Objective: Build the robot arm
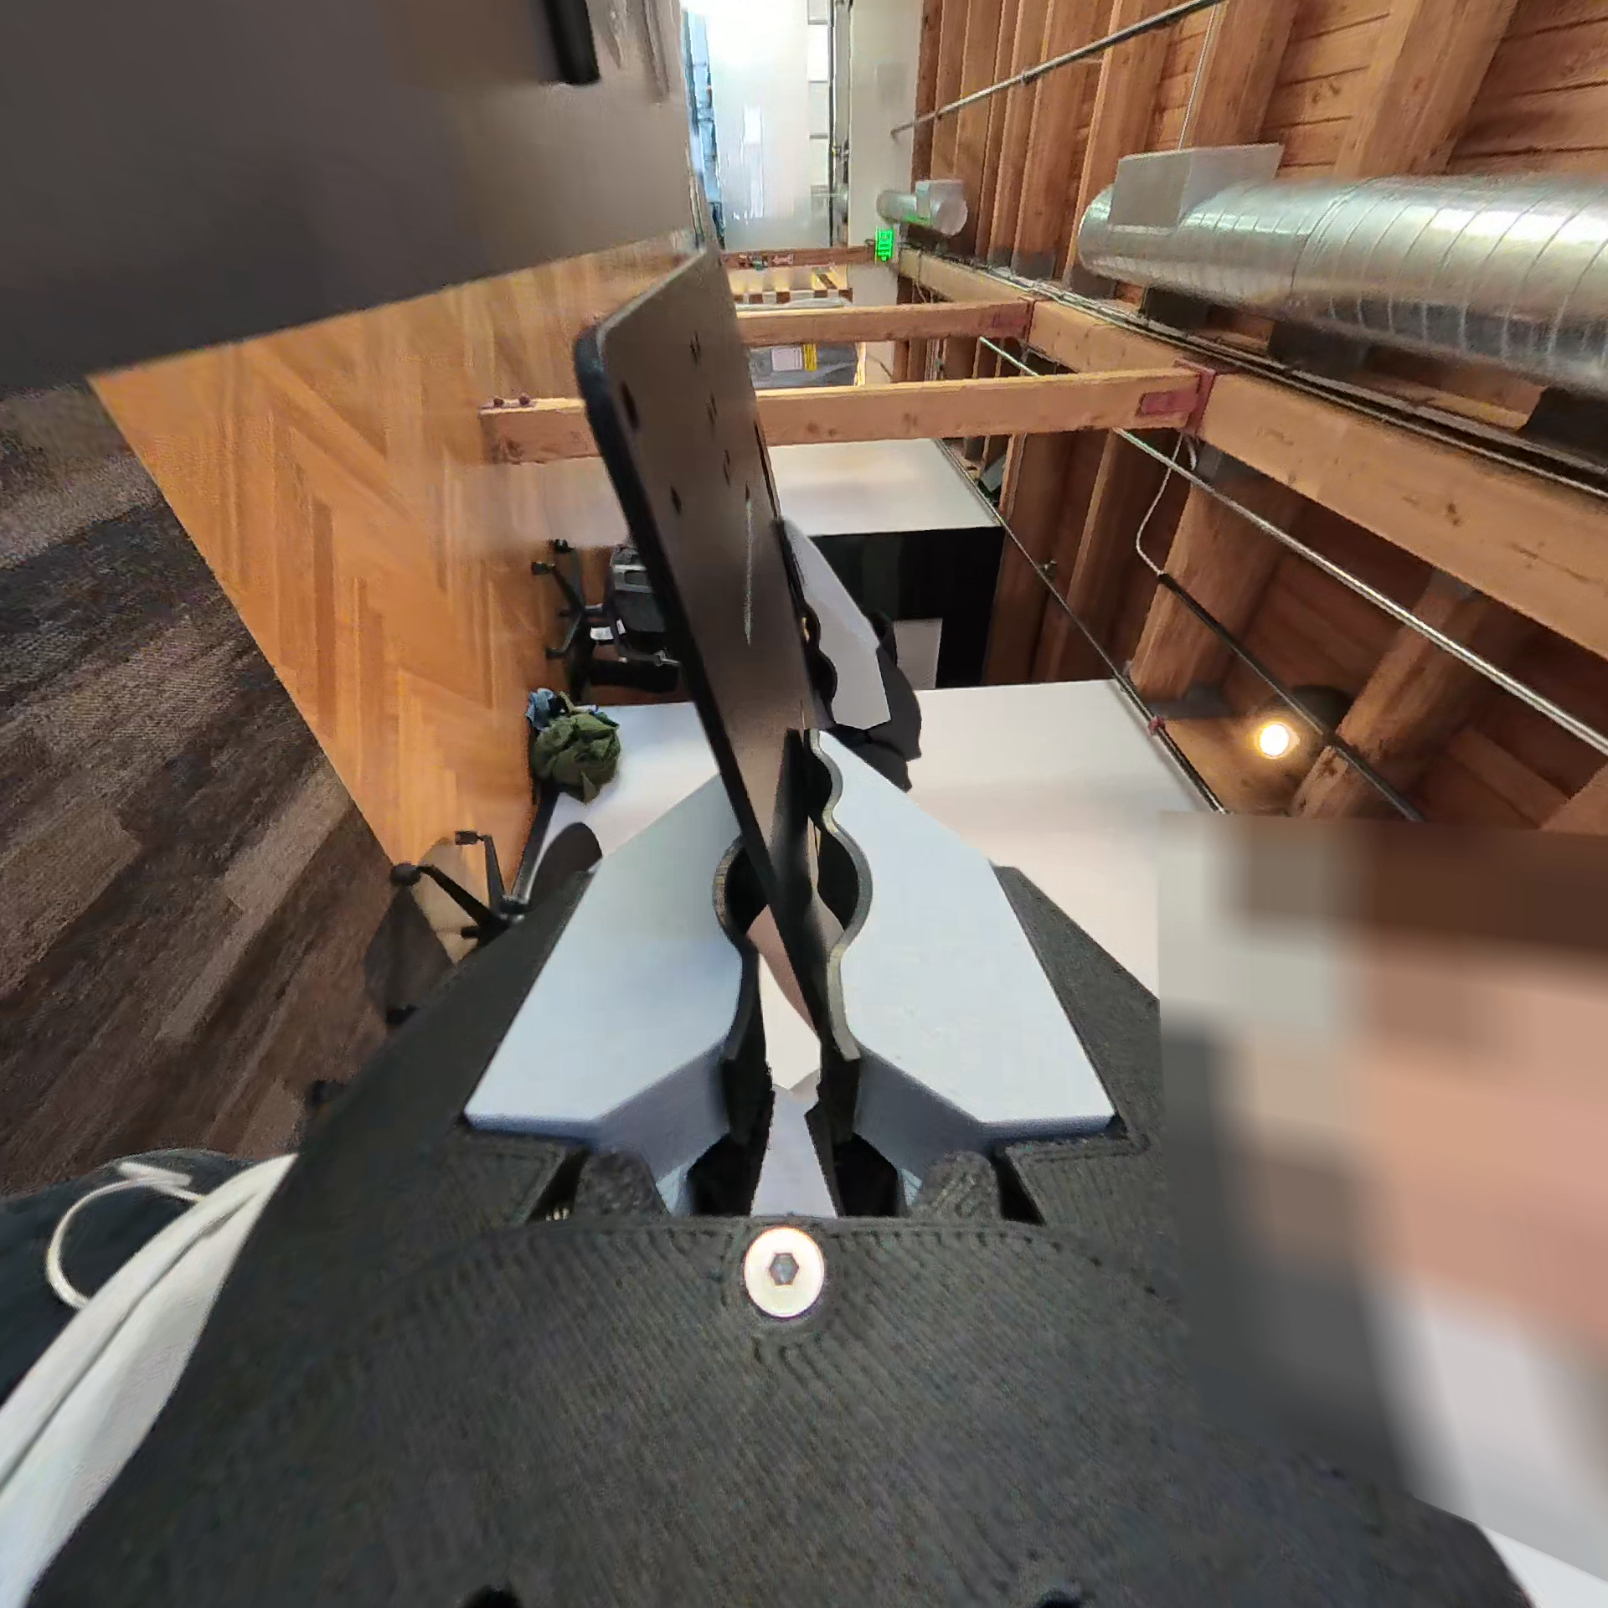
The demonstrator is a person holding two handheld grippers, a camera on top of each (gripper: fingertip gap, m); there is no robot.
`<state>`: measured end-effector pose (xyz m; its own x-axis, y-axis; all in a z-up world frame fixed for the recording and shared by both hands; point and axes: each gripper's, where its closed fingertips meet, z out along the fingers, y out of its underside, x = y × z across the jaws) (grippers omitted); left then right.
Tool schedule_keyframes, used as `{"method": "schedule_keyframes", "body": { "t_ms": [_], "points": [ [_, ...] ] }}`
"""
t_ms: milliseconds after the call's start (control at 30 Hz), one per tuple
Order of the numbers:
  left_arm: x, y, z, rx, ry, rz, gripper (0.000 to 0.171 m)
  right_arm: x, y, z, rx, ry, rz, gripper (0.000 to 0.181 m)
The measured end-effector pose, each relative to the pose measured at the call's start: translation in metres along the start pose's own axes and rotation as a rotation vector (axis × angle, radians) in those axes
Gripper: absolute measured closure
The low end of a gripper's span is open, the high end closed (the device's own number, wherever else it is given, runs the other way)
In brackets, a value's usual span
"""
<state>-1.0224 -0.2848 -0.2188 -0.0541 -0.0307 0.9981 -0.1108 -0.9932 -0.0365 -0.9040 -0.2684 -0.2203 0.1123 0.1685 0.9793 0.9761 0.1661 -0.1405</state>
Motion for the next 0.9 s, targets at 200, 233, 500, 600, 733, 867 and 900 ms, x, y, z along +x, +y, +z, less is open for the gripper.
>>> {"method": "schedule_keyframes", "body": {
  "t_ms": [200,233,500,600,733,867,900],
  "points": [
    [0.0,-0.003,0.095,0.017,0.0,0.056,0.171,0.016,0.092,-0.023,-0.002,0.03,-0.023,0.181],
    [0.0,-0.006,0.112,0.011,0.008,0.062,0.171,0.02,0.108,-0.026,-0.01,0.037,-0.025,0.181],
    [-0.002,-0.04,0.198,0.043,0.025,0.067,0.171,0.039,0.195,-0.017,0.027,0.044,-0.002,0.181],
    [-0.005,-0.043,0.202,0.123,-0.021,0.091,0.171,0.035,0.198,-0.004,0.135,0.031,-0.022,0.181],
    [-0.005,-0.032,0.185,0.329,-0.061,0.093,0.171,0.031,0.17,0.013,0.367,0.001,-0.015,0.181],
    [-0.007,-0.003,0.135,0.602,-0.091,0.04,0.171,0.012,0.103,0.026,0.602,-0.068,-0.042,0.181],
    [-0.008,0.004,0.119,0.667,-0.105,0.023,0.171,0.005,0.082,0.029,0.647,-0.097,-0.059,0.181]
  ]
}}
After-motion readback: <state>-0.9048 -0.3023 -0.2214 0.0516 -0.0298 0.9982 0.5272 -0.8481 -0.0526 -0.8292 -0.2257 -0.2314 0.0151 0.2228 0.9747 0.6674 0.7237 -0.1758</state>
